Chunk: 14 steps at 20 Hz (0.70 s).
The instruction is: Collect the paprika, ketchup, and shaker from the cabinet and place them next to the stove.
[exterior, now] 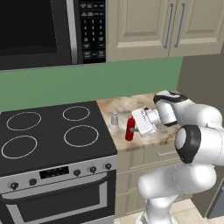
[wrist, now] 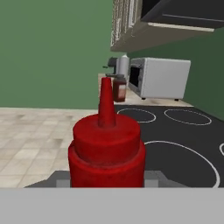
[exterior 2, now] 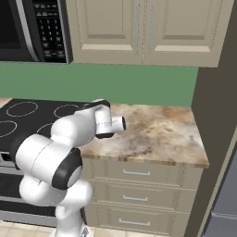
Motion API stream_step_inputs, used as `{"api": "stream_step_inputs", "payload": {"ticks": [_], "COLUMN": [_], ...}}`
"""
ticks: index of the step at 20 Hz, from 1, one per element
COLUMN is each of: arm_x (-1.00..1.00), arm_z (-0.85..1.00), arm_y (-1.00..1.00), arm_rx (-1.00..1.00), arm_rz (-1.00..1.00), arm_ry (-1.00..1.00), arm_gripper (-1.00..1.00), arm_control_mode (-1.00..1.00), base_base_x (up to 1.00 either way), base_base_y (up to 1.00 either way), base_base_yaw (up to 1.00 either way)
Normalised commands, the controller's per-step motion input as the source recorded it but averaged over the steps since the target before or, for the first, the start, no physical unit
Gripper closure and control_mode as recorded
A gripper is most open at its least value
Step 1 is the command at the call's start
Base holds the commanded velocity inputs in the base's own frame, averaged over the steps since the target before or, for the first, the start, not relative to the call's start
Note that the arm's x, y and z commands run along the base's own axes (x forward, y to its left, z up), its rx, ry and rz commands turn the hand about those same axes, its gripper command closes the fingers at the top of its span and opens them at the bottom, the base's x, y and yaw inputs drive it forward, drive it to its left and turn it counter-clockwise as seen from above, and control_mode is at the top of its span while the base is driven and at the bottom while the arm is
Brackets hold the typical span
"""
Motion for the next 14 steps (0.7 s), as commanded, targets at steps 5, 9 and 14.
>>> {"api": "stream_step_inputs", "payload": {"ticks": [5, 9, 14], "arm_x": [0.03, 0.0, 0.04], "arm_z": [-0.19, -0.16, -0.09], "arm_y": [0.14, 0.13, 0.01], "arm_rx": [0.0, 0.0, 0.0], "arm_rz": [0.0, 0.0, 0.02], "arm_ry": [0.0, 0.0, -0.02], "arm_gripper": [1.0, 1.0, 1.0], "arm_control_mode": [-1.0, -1.0, -1.0], "base_base_x": [0.0, 0.0, 0.0], "base_base_y": [0.0, 0.0, 0.0], "base_base_yaw": [0.0, 0.0, 0.0]}}
